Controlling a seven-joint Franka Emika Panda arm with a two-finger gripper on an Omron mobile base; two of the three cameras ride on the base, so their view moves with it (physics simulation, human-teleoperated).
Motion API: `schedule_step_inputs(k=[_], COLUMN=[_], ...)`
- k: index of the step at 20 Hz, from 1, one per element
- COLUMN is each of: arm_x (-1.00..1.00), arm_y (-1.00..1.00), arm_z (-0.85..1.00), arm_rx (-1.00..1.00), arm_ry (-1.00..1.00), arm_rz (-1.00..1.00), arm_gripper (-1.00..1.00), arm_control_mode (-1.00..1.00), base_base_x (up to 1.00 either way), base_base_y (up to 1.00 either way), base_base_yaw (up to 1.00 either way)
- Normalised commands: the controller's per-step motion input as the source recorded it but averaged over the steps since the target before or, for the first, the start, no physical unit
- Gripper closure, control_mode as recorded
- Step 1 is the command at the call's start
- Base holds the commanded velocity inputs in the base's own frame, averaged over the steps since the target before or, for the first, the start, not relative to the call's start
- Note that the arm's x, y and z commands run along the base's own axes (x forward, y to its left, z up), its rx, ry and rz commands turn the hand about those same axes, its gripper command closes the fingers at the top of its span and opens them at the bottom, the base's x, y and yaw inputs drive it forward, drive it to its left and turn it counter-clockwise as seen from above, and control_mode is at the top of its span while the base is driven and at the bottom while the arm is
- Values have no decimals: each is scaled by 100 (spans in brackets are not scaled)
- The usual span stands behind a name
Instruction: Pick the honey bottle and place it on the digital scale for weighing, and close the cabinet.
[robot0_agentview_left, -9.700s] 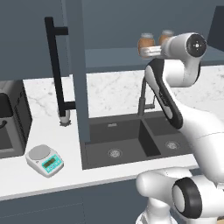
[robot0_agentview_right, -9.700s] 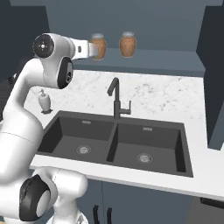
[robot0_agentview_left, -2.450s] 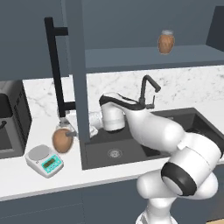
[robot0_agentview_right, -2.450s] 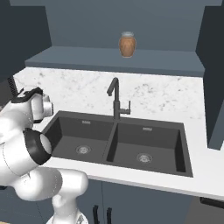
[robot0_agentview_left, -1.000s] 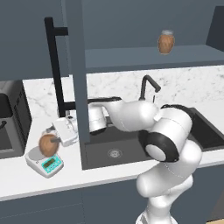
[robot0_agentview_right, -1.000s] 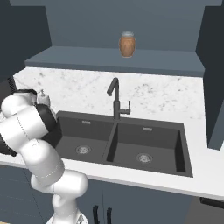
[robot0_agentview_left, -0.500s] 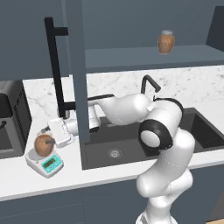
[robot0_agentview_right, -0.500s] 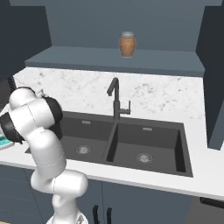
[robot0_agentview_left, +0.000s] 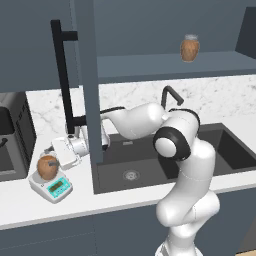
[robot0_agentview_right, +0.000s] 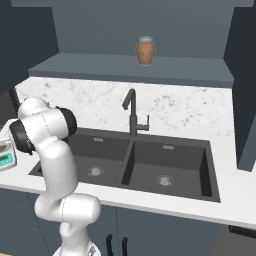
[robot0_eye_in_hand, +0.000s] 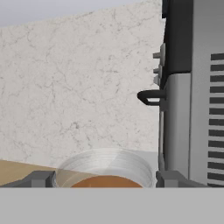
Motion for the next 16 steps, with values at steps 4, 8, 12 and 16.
schedule_step_inputs(k=[4, 8, 12, 16], arm_x=[27, 23, 6, 0], arm_y=[14, 4, 3, 0], arm_z=[-13, -11, -22, -2], arm_rx=[0, 0, 0, 0], arm_ry=[-8, -3, -1, 0], arm_rz=[0, 0, 0, 0], arm_gripper=[100, 100, -100, -100], arm_control_mode=[-100, -100, -100, -100], base_base_x=[0, 0, 0, 0], base_base_y=[0, 0, 0, 0], base_base_yaw=[0, 0, 0, 0])
